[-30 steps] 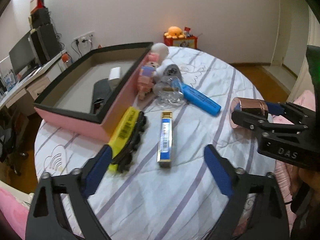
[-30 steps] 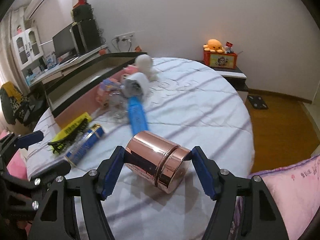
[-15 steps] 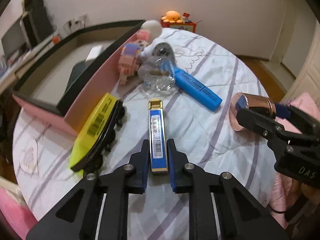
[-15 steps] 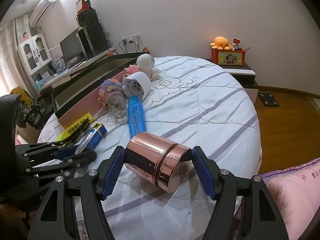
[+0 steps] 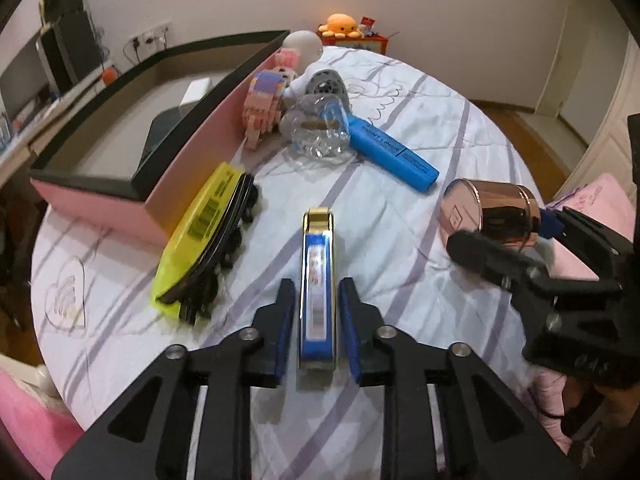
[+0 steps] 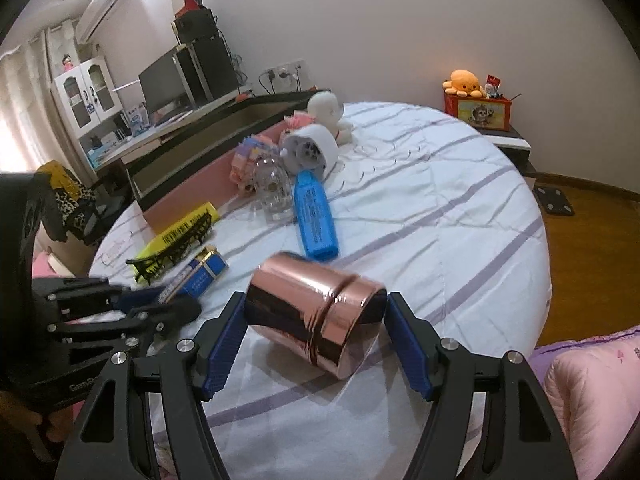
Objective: Organize rigid objects
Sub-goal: 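Grasp the copper cup with the right gripper while the left grasps the gold-blue box, then carry the copper cup and gold-blue box into the pink box and release both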
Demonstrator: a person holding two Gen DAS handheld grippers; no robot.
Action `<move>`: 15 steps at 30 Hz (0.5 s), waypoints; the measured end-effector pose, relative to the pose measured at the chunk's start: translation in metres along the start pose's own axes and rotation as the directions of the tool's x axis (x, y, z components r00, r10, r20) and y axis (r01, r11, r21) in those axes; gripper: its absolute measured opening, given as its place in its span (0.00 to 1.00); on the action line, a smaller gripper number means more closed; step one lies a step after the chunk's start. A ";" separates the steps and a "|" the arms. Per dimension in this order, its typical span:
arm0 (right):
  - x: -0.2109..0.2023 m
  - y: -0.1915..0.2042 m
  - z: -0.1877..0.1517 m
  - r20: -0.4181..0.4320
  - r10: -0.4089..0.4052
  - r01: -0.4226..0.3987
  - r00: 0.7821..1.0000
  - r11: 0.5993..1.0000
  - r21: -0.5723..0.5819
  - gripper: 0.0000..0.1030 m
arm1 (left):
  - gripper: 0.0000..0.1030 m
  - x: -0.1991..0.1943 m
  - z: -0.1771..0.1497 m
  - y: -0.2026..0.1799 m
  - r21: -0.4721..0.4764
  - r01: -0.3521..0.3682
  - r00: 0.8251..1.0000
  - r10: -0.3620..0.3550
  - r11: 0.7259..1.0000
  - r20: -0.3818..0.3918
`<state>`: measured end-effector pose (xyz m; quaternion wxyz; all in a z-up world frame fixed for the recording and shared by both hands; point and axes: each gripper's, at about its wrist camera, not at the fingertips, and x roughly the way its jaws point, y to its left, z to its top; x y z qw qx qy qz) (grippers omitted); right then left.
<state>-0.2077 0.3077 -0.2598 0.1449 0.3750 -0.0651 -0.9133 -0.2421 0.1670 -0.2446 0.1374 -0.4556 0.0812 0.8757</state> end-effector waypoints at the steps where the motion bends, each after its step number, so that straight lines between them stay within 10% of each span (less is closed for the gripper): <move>1: 0.001 0.000 -0.001 0.003 -0.002 0.002 1.000 1.000 0.004 0.68 | 0.24 0.001 0.001 0.000 0.005 -0.003 1.000 0.003 1.000 0.004; 15: -0.005 0.011 0.007 0.026 0.005 -0.005 1.000 1.000 -0.004 0.67 | 0.15 -0.028 0.004 0.011 0.019 0.086 0.995 -0.087 0.996 0.055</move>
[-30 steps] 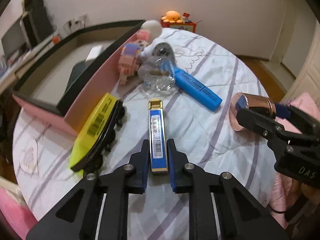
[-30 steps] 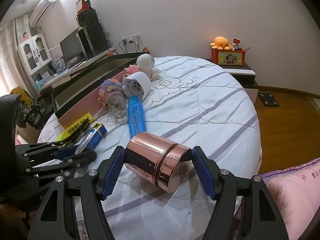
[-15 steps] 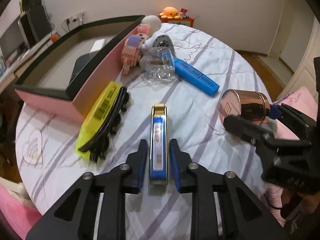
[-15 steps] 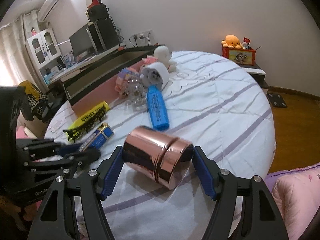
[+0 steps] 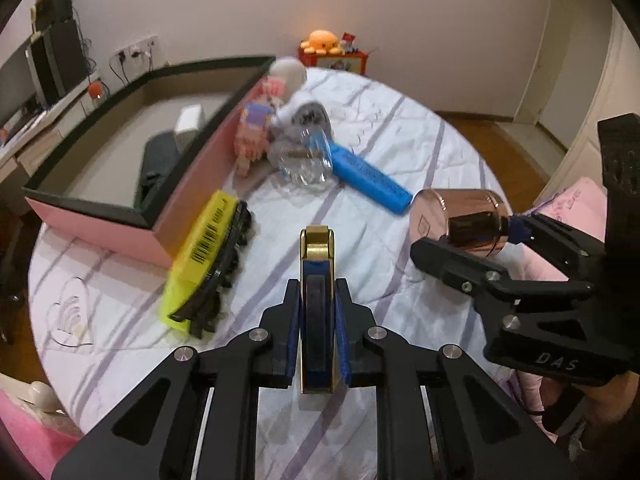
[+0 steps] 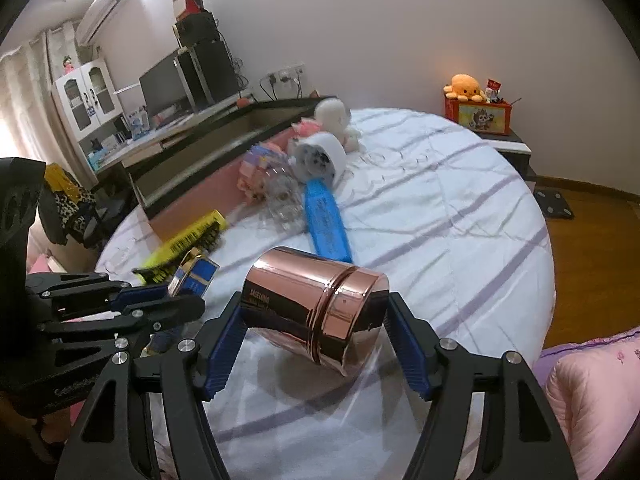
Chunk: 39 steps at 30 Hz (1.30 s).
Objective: Organize rigid objects
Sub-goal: 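Carry the copper cup and gold-blue box into the pink box and release both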
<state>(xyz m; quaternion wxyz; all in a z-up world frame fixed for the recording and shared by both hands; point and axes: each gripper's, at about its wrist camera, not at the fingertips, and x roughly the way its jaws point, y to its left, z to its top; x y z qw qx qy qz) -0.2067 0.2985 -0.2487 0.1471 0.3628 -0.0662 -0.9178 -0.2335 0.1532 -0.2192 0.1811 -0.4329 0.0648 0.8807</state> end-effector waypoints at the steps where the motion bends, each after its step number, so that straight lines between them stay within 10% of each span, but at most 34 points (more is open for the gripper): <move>1: -0.001 0.003 0.002 0.002 0.003 -0.003 1.000 1.000 -0.004 0.67 | 0.15 -0.003 0.001 0.001 0.004 0.003 1.000 -0.003 1.000 0.000; 23: -0.018 0.050 0.045 0.071 0.020 -0.015 0.997 0.998 -0.068 0.67 | 0.15 -0.062 0.025 0.021 0.029 0.030 0.987 -0.035 0.999 0.155; 39: 0.013 0.097 0.124 0.100 0.089 -0.071 0.991 0.983 -0.168 0.67 | 0.15 -0.081 0.079 0.102 -0.060 -0.087 0.956 0.100 0.994 0.277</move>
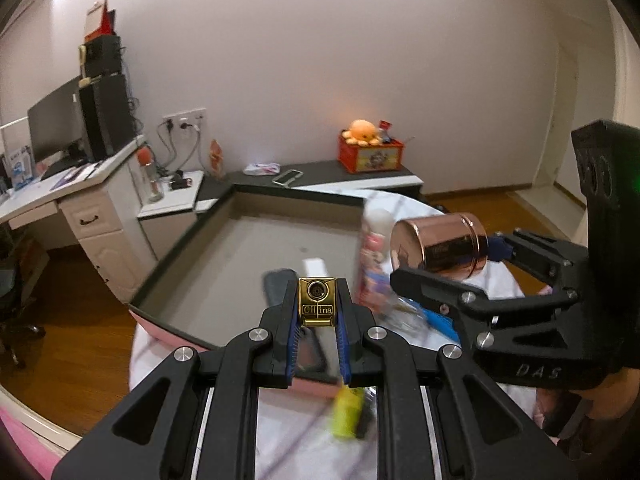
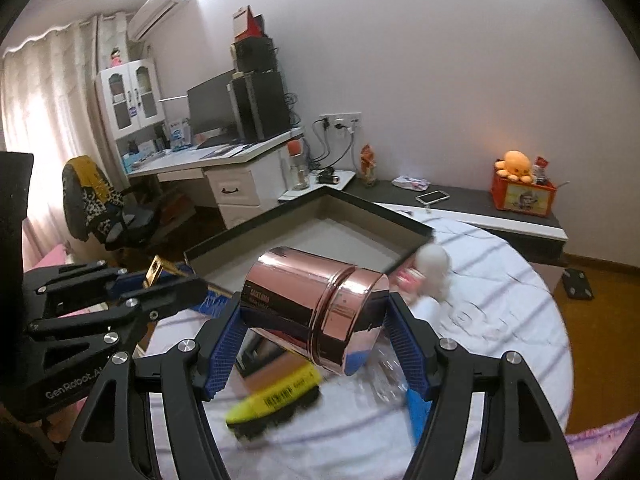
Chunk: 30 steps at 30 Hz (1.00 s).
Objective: Organize rigid objects
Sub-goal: 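Carry the copper cup and gold-blue box into the pink box and release both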
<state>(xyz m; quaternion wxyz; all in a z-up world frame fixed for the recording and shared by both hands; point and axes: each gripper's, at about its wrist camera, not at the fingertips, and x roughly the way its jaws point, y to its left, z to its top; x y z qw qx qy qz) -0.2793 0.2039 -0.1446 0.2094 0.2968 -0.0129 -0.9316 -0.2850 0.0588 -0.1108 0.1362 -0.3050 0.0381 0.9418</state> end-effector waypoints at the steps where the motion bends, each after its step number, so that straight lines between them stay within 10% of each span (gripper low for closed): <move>1: 0.009 0.003 0.004 -0.009 0.004 -0.004 1.000 1.000 -0.007 0.68 | 0.15 0.004 0.003 0.007 -0.008 -0.007 1.000 0.007 1.000 0.003; 25: 0.163 -0.006 0.033 -0.190 -0.131 0.121 0.973 0.991 -0.062 0.68 | 0.18 0.134 -0.006 0.111 -0.135 -0.168 0.973 0.142 0.976 -0.179; 30: 0.155 -0.011 0.035 -0.160 -0.132 0.126 0.978 0.991 -0.043 0.76 | 0.62 0.128 -0.006 0.106 -0.133 -0.200 0.972 0.179 0.971 -0.156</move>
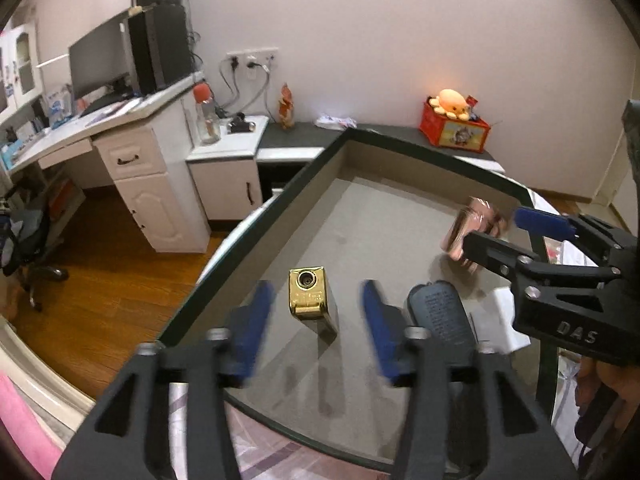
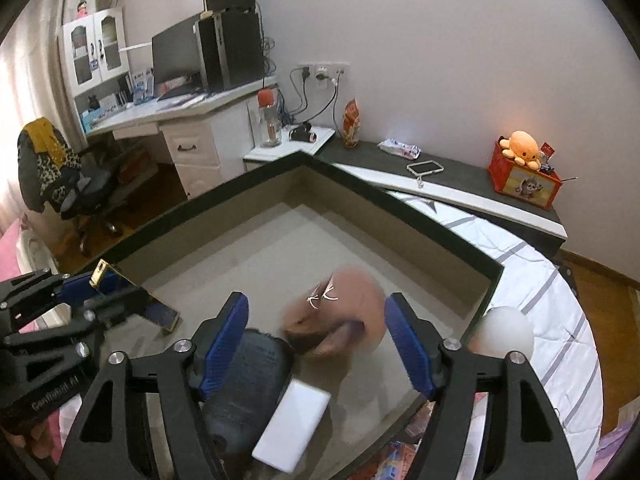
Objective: Organize rigid objects
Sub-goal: 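Carry the copper cup and gold-blue box into the pink box and release both, then withdraw both grippers from the pink box toward the remaining items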
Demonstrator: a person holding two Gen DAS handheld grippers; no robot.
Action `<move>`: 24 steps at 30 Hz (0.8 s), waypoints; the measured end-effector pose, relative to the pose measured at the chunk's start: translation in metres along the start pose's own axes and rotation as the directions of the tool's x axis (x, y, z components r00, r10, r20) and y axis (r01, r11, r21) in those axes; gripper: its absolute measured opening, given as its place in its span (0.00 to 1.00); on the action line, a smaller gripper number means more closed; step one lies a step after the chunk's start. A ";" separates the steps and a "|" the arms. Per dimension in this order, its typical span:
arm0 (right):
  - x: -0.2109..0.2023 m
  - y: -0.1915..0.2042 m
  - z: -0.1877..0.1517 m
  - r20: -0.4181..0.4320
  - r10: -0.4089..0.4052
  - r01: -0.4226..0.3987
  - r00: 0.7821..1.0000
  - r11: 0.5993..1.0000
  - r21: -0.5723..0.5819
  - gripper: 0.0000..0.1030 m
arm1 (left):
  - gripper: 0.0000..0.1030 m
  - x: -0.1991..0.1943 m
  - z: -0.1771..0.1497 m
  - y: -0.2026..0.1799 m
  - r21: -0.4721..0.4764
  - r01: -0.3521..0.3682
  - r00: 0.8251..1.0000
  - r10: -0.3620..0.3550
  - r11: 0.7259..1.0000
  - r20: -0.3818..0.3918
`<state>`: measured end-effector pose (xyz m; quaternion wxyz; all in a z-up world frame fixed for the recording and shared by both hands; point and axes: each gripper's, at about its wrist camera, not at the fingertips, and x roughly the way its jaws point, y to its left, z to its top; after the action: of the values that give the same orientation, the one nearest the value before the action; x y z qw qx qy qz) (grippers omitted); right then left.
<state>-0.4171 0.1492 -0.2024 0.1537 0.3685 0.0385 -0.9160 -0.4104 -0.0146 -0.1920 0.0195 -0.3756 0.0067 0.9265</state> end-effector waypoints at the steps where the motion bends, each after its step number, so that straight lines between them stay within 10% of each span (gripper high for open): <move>1: -0.001 0.000 0.002 0.006 -0.003 0.003 1.000 1.000 0.004 0.77 | 0.68 -0.003 0.000 -0.001 0.001 -0.005 1.000 0.005 1.000 0.011; 6: -0.018 -0.001 -0.001 0.017 0.020 -0.021 1.000 0.999 0.030 0.77 | 0.99 -0.028 -0.003 -0.003 0.014 -0.055 0.997 0.054 0.998 0.062; 24: -0.148 -0.010 -0.061 0.140 -0.018 0.004 0.990 0.995 0.098 0.88 | 1.00 -0.125 -0.046 -0.052 0.107 -0.026 0.994 0.014 0.994 0.113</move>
<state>-0.2788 0.2076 -0.1452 0.1328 0.3100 -0.0150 -0.9413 -0.2866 0.0326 -0.1372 0.0309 -0.3215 0.0595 0.9445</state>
